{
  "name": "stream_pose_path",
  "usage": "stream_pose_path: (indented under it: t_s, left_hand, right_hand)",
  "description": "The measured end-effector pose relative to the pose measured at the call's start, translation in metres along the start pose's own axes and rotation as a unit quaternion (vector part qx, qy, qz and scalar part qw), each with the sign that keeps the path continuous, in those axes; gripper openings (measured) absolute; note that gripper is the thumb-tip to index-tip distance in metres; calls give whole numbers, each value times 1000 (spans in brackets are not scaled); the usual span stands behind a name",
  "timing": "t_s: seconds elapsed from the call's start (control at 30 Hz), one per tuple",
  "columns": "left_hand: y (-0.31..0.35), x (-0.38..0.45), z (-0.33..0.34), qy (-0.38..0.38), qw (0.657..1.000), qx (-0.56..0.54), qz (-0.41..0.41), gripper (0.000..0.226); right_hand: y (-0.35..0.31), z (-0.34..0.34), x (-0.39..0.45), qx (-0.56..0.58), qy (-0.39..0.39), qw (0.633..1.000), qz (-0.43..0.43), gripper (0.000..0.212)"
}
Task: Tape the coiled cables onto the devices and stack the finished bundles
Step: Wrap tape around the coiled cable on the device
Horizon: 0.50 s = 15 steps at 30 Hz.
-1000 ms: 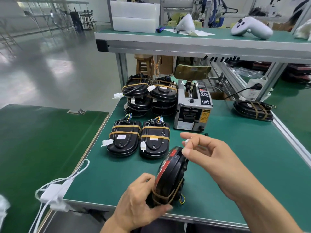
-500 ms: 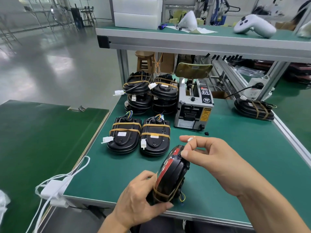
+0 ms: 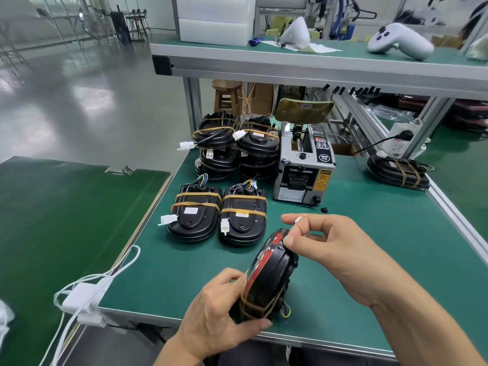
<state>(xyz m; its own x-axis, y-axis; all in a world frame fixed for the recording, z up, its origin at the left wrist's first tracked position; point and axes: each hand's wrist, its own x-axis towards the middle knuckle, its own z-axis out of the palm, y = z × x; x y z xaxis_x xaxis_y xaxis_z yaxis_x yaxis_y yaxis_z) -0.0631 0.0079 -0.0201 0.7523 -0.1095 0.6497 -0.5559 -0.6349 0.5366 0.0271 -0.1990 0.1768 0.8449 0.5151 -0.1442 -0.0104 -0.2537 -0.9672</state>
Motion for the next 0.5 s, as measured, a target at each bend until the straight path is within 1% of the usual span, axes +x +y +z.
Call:
stream_pose_path:
  t_s: [0.5]
  left_hand:
    - [-1,-1,1,-2,1000,-1,-3,50]
  right_hand:
    - [2,2,0,-8,19,1000,0,20]
